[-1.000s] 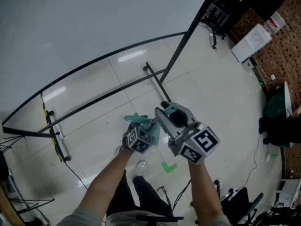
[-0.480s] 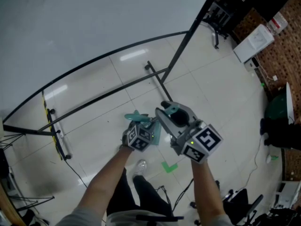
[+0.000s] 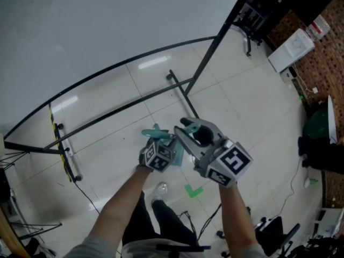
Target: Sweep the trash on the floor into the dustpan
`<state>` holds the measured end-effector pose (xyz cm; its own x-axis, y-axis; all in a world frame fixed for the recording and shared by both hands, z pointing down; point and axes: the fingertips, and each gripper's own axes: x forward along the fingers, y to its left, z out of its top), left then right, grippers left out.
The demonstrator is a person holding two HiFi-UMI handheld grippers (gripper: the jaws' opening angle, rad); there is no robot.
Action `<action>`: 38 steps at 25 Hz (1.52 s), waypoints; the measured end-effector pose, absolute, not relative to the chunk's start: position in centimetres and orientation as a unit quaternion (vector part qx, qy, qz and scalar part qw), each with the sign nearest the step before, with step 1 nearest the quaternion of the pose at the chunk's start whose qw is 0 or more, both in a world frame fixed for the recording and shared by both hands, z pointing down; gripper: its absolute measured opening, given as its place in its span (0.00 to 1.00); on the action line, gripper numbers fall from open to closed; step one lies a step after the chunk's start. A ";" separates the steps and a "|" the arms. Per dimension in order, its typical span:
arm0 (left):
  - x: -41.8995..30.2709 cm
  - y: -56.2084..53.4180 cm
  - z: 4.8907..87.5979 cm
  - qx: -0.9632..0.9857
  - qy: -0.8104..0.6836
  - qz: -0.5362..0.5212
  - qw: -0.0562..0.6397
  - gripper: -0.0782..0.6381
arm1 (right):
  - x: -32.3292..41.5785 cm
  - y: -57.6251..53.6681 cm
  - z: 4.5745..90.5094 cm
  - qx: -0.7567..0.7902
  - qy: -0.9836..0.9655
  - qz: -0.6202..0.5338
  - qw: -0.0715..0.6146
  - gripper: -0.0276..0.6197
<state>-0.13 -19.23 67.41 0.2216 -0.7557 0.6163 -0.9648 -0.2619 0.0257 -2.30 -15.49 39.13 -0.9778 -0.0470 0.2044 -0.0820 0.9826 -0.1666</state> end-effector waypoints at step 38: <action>-2.9 -10.2 68.0 0.733 -0.564 0.262 0.276 0.46 | 3.1 -14.5 40.0 0.086 -0.986 0.079 0.121 0.60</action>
<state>-2.88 -10.22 68.05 0.2261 -0.6817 0.6959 -0.9714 -0.2114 0.1085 3.07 -14.48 39.98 -0.9560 -0.1506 0.2518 -0.1889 0.9726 -0.1353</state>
